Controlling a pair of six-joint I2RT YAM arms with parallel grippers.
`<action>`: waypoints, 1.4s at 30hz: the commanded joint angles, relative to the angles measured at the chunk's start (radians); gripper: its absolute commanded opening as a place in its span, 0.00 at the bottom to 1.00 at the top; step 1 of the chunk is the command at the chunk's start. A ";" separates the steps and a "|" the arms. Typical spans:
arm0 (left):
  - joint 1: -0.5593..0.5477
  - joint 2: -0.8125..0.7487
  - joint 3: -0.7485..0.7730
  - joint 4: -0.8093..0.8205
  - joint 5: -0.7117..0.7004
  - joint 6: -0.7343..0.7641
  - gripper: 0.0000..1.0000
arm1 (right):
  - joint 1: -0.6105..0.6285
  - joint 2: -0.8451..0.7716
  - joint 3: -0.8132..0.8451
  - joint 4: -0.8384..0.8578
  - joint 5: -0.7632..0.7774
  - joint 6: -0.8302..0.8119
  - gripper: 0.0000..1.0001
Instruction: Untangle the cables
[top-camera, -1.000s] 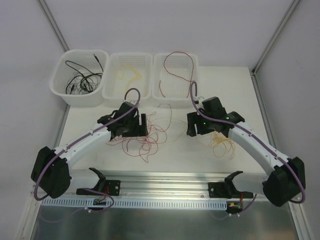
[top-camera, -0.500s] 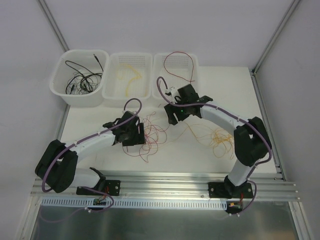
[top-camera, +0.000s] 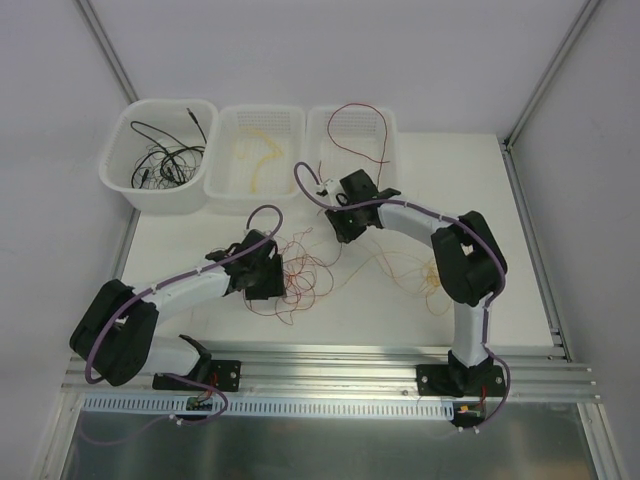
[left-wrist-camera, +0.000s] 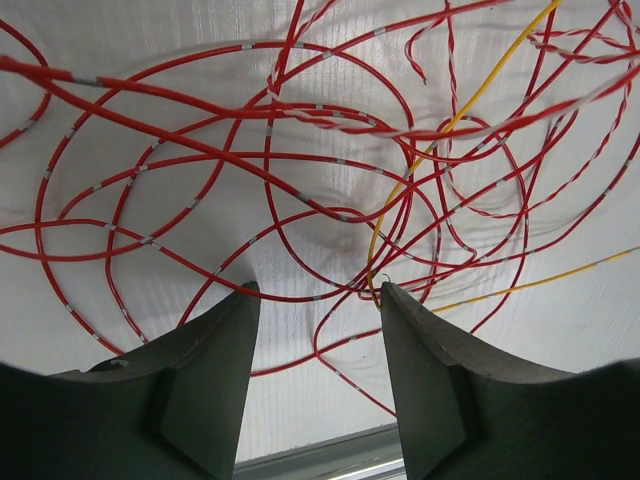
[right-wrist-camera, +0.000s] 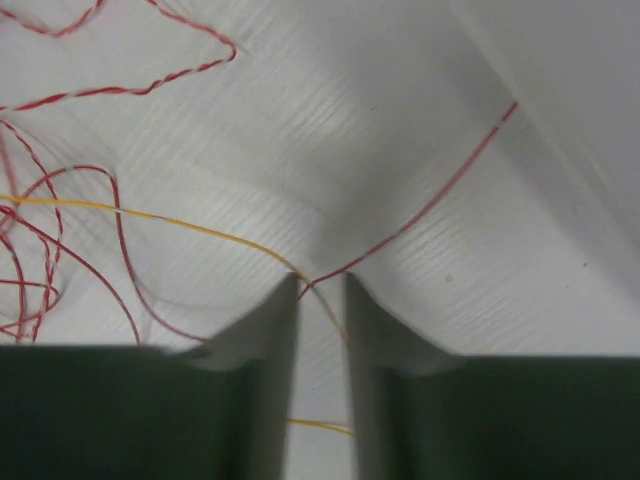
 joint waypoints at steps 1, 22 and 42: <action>-0.002 -0.021 -0.019 0.001 -0.002 -0.014 0.52 | 0.006 -0.008 0.036 0.005 -0.041 -0.017 0.16; 0.067 -0.112 -0.116 -0.001 -0.073 -0.077 0.42 | -0.544 -0.903 -0.121 -0.360 0.100 0.389 0.00; 0.018 -0.199 0.165 0.010 0.195 0.053 0.92 | -0.816 -1.106 -0.015 -0.477 -0.296 0.500 0.00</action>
